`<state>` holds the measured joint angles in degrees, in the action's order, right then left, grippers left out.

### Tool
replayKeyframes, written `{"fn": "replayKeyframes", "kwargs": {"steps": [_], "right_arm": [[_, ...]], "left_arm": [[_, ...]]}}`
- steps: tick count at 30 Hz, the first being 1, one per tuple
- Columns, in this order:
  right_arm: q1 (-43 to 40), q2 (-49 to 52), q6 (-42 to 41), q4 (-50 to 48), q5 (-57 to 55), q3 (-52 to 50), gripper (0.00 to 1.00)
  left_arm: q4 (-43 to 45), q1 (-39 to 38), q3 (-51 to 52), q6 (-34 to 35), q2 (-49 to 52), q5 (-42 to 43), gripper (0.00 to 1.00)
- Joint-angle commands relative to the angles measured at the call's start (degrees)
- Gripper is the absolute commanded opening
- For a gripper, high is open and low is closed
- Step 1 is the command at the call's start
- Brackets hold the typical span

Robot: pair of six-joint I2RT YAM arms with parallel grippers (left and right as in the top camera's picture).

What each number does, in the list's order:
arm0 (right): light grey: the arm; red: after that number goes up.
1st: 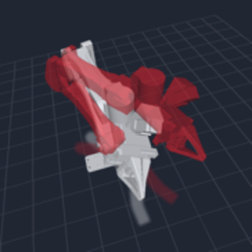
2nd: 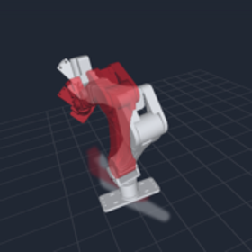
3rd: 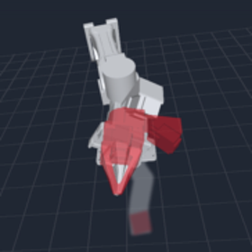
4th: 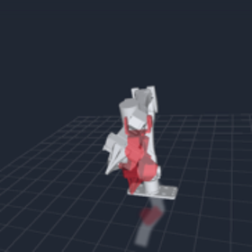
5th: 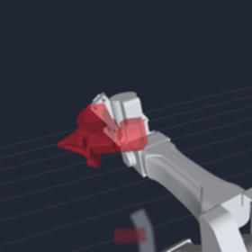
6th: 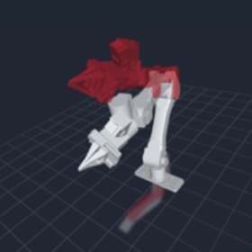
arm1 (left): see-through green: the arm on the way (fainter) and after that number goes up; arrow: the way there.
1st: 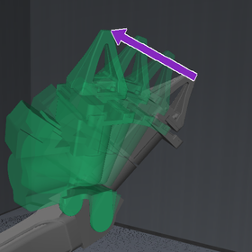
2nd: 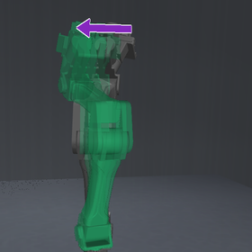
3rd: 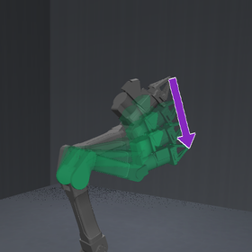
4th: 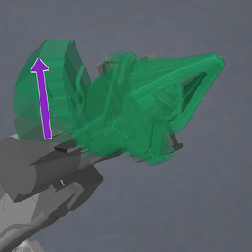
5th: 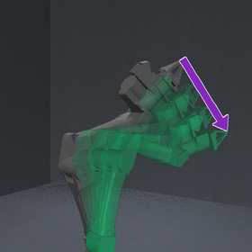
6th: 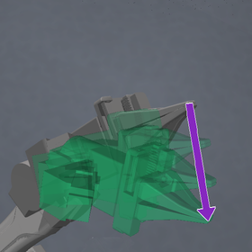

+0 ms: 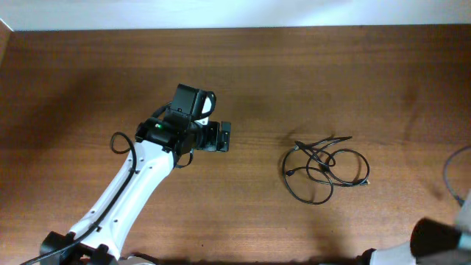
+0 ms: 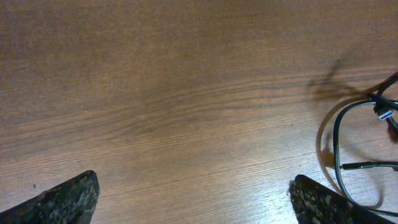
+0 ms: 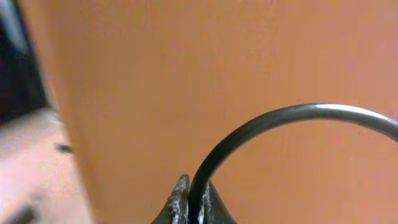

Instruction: Untangle cables

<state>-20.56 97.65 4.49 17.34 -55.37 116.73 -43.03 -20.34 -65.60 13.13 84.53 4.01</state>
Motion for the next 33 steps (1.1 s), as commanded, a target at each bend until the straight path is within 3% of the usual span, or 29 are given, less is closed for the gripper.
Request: {"fn": "replayKeyframes", "kwargs": {"steps": [1,4,5,8,10,11,12,13,15,18,25,30,33], "right_arm": [[-7.76,6.38,-7.91,7.78,2.51,0.28,0.04],[-18.1,17.11,-24.57,28.3,15.8,0.17,0.04],[-19.78,19.5,-27.19,31.15,20.7,0.17,0.04],[-21.9,25.51,-27.3,36.04,37.31,0.15,0.04],[-21.33,26.62,-27.32,37.55,38.49,-1.4,0.04],[-21.16,26.62,-27.32,37.79,38.47,-2.54,0.18],[-21.07,26.62,-27.32,38.32,38.53,-3.19,0.41],[-21.09,26.62,-27.3,39.15,40.5,-3.69,0.73],[-21.09,26.62,-27.28,41.59,43.45,-3.69,0.88],[-21.03,26.6,-27.26,48.37,44.81,-3.69,0.95],[-21.03,22.93,-27.3,65.92,52.68,-3.56,0.95],[-17.42,11.93,-23.71,62.95,64.5,-3.54,0.95],[-7.28,10.82,-14.25,58.97,66.99,-3.58,0.95]], "left_arm": [[0.11,0.15,0.0,0.55,-1.03,-0.44,0.99],[0.11,0.15,0.0,0.55,-1.03,-0.44,0.99],[0.11,0.15,0.0,0.55,-1.03,-0.44,0.99],[0.11,0.15,0.0,0.55,-1.03,-0.44,0.99],[0.11,0.15,0.0,0.55,-1.03,-0.44,0.99],[0.09,0.15,0.0,0.55,-1.03,-0.44,0.99],[0.11,0.15,0.0,0.55,-1.03,-0.42,0.99],[0.11,0.15,0.0,0.55,-1.03,-0.44,0.99],[0.11,0.15,0.0,0.55,-1.03,-0.44,0.99],[0.11,0.15,0.0,0.57,-1.03,-0.44,0.99],[0.11,0.15,0.0,0.57,-1.03,-0.44,0.99],[0.11,0.15,0.0,0.57,-1.03,-0.44,0.99],[0.11,0.15,0.0,0.55,-1.03,-0.44,0.99]]}}
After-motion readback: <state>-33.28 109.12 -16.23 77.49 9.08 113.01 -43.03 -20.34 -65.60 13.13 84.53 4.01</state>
